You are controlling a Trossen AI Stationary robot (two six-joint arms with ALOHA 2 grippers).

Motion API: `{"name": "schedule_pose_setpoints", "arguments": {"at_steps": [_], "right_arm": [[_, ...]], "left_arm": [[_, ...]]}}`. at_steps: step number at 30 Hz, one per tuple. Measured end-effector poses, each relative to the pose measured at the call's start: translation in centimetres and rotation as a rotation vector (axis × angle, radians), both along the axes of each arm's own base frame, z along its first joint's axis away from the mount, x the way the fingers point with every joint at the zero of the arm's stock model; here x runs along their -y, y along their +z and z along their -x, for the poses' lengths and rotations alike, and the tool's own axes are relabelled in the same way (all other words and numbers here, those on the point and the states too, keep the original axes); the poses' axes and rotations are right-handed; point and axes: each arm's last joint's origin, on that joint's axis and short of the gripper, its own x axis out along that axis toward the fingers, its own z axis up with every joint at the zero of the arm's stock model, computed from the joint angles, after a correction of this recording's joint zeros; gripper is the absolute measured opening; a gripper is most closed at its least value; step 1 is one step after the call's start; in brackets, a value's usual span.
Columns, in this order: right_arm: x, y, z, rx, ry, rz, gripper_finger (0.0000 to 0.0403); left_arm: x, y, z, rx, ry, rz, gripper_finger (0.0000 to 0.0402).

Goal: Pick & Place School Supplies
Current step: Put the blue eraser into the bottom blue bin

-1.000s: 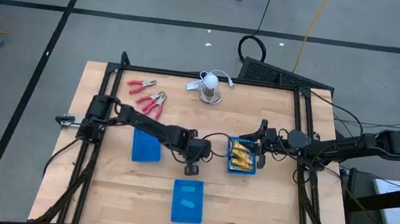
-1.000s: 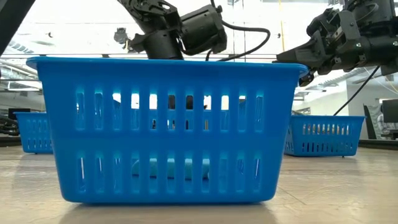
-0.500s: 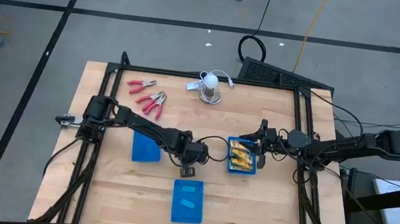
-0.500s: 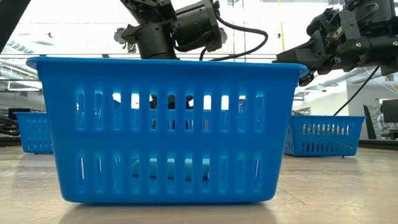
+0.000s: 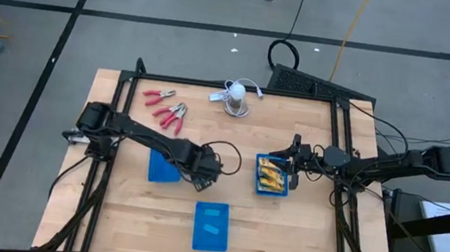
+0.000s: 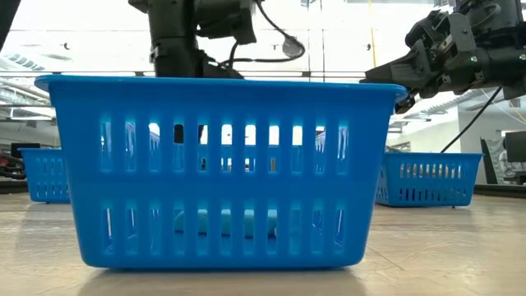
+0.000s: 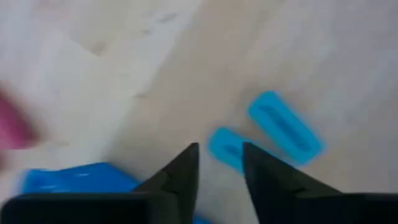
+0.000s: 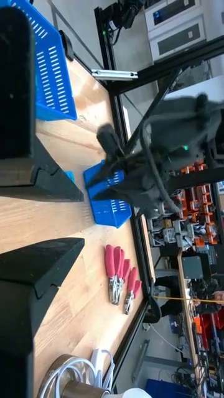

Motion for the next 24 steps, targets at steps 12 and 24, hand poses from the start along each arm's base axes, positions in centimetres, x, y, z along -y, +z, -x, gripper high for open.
{"name": "schedule_pose_setpoints", "arguments": {"at_steps": [12, 24], "right_arm": [[-0.1, 0.0, 0.0, 0.000, 0.006, 0.000, 0.0093], [-0.1, 0.0, 0.0, 0.002, 0.006, 0.000, 0.0093]], "left_arm": [[0.4, -3.2, 0.5, 0.013, 0.289, 0.077, 0.0263], [0.3, -4.7, 1.0, 0.057, 0.367, 0.105, 0.0265]]}}
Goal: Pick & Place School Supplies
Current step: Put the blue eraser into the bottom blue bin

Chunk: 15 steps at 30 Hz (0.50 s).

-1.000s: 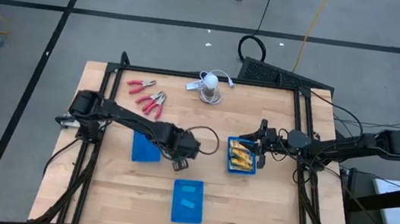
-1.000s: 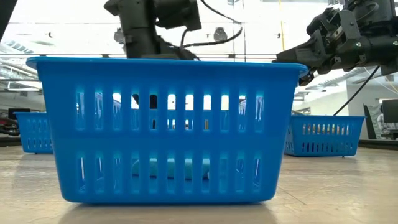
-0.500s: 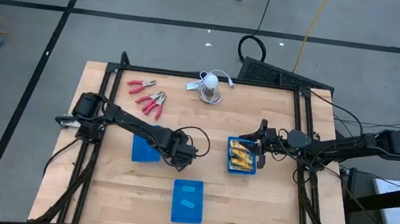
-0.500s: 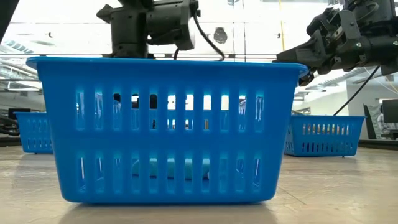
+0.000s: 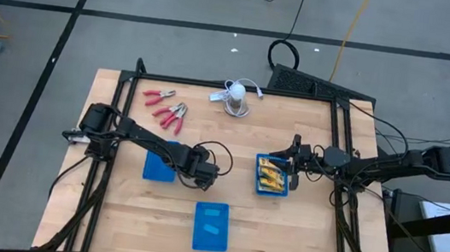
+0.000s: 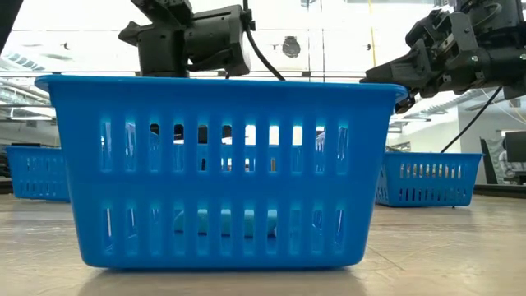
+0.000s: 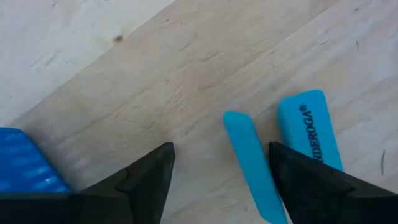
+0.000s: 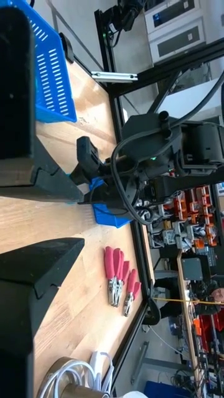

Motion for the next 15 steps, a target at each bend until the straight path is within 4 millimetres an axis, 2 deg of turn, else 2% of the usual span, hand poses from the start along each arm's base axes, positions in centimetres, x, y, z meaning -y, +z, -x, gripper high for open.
{"name": "schedule_pose_setpoints", "arguments": {"at_steps": [5, 15], "right_arm": [[0.00, 0.00, 0.00, 0.000, 0.000, 0.000, 0.0093], [0.00, 0.00, 0.00, 0.000, 0.000, 0.000, 0.0093]], "left_arm": [[-0.01, -0.02, -0.04, 0.003, -0.017, -0.002, 0.0223], [-0.08, -0.07, -0.26, 0.020, -0.060, -0.016, 0.0094]]}}
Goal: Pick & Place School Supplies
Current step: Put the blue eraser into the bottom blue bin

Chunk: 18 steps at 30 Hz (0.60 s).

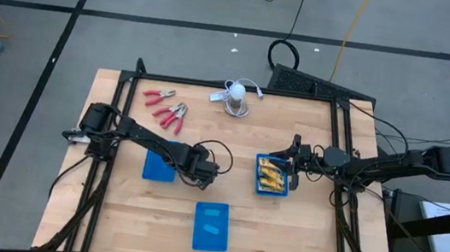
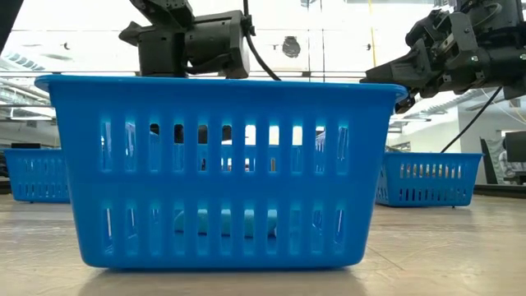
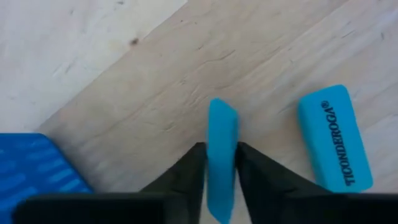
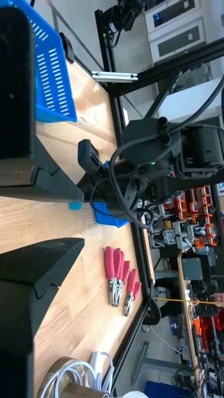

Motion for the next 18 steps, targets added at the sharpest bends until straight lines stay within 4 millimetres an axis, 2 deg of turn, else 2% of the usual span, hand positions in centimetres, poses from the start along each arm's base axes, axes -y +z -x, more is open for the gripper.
{"name": "schedule_pose_setpoints", "arguments": {"at_steps": [5, 8, 13, 18], "right_arm": [[0.0, 0.0, 0.0, 0.000, 0.000, 0.000, 0.0093], [0.0, 0.0, 0.0, 0.000, 0.000, 0.000, 0.0093], [0.0, 0.0, 0.0, -0.003, 0.000, 0.000, 0.0093], [0.0, -0.1, 0.0, -0.007, -0.001, 0.000, 0.0093]], "left_arm": [[0.0, 0.2, 0.0, -0.002, -0.056, -0.020, 0.0035], [0.0, 1.0, -0.2, 0.020, -0.087, -0.026, 0.0034], [0.5, 4.2, -0.6, 0.127, -0.166, -0.043, 0.0036], [2.0, 7.6, 0.0, 0.229, -0.241, -0.045, 0.0041]]}}
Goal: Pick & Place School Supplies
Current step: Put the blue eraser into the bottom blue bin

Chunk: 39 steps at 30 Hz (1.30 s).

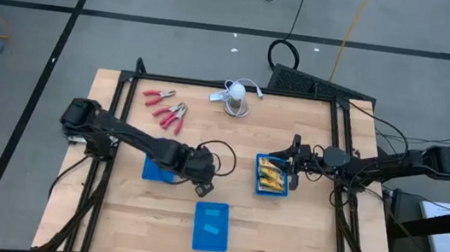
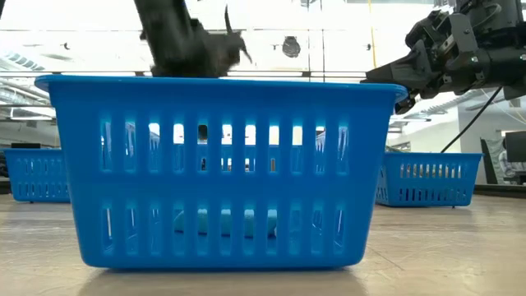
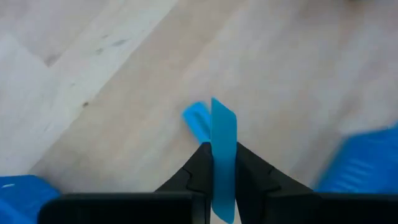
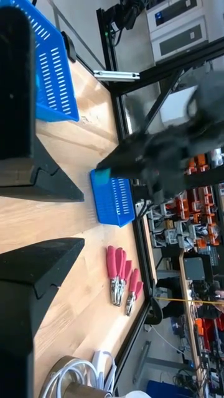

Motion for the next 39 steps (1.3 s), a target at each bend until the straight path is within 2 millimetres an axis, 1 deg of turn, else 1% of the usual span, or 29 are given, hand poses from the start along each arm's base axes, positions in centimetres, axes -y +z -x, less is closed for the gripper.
{"name": "schedule_pose_setpoints", "arguments": {"at_steps": [4, 8, 10, 12, 15, 17, 20, 24, 29, 33, 36, 39], "right_arm": [[0.0, 0.0, 0.0, 0.000, 0.000, 0.000, 0.0093], [0.0, 0.0, 0.0, 0.001, 0.000, 0.000, 0.0093], [0.0, 0.0, 0.0, 0.000, 0.000, 0.000, 0.0093], [0.0, 0.0, 0.0, 0.001, -0.001, 0.000, 0.0093], [0.0, 0.0, 0.0, 0.000, -0.001, 0.000, 0.0093], [0.0, 0.0, 0.0, 0.001, 0.000, 0.000, 0.0093], [0.0, 0.0, 0.0, 0.001, -0.001, 0.000, 0.0093], [0.0, 0.0, 0.0, 0.001, -0.001, 0.000, 0.0093], [0.0, 0.0, 0.0, 0.001, -0.001, 0.000, 0.0093], [0.0, 0.0, 0.0, 0.000, -0.001, 0.000, 0.0093], [0.0, 0.0, 0.0, 0.000, -0.004, 0.000, 0.0093], [0.0, 0.0, 0.0, 0.000, -0.004, 0.000, 0.0093]], "left_arm": [[2.0, 2.2, 0.8, 0.099, -0.126, -0.006, 0.0034], [5.1, 3.5, 0.8, 0.231, -0.372, -0.053, 0.0035], [6.6, 3.6, 0.7, 0.281, -0.493, -0.088, 0.0043], [7.8, 3.4, 0.6, 0.314, -0.578, -0.116, 0.0053], [9.2, 3.0, 0.4, 0.346, -0.666, -0.127, 0.0058], [9.8, 2.6, 0.3, 0.357, -0.709, -0.130, 0.0051], [10.6, 1.7, 0.1, 0.348, -0.775, -0.137, 0.0034], [11.2, 0.3, -0.4, 0.329, -0.817, -0.120, 0.0034], [11.6, -1.8, -1.1, 0.287, -0.834, -0.079, 0.0059], [11.7, -3.5, -1.5, 0.247, -0.834, -0.064, 0.0065], [11.9, -4.0, -1.8, 0.254, -0.850, -0.029, 0.0058], [11.8, -4.0, -1.9, 0.264, -0.848, -0.024, 0.0050]]}}
